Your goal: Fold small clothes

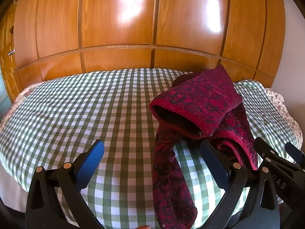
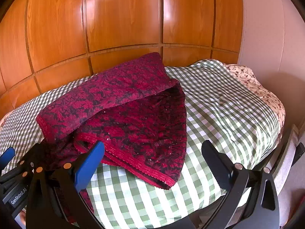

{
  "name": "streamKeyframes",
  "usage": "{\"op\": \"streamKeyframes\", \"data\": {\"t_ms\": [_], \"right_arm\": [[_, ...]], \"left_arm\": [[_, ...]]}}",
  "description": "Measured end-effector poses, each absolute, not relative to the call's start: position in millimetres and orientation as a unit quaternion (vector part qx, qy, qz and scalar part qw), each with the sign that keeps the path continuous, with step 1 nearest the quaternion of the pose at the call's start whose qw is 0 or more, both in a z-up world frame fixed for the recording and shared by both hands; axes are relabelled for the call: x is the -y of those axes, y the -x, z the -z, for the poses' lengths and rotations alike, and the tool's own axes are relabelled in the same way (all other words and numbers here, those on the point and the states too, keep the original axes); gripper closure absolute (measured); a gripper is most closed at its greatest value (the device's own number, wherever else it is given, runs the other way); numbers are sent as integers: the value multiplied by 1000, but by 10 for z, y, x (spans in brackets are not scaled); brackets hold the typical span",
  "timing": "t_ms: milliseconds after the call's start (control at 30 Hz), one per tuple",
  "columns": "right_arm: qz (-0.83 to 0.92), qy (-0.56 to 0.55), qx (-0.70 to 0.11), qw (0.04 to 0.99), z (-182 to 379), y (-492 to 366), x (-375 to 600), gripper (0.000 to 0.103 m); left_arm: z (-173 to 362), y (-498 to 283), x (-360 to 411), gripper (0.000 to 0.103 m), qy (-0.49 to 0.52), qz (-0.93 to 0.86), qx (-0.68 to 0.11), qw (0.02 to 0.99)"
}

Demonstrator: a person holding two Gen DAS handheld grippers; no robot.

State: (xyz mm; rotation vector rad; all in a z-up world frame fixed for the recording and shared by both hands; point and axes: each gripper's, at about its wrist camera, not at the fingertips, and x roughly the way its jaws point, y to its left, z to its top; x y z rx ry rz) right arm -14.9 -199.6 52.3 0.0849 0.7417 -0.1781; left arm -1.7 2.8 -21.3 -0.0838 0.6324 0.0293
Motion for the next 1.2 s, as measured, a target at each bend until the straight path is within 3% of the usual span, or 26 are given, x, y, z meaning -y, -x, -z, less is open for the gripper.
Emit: {"op": "streamKeyframes", "data": {"t_ms": [1200], "right_arm": [[69, -33, -366, 927, -486, 78, 1942, 2]], "left_arm": [[228, -164, -205, 3, 78, -23, -345, 935]]}}
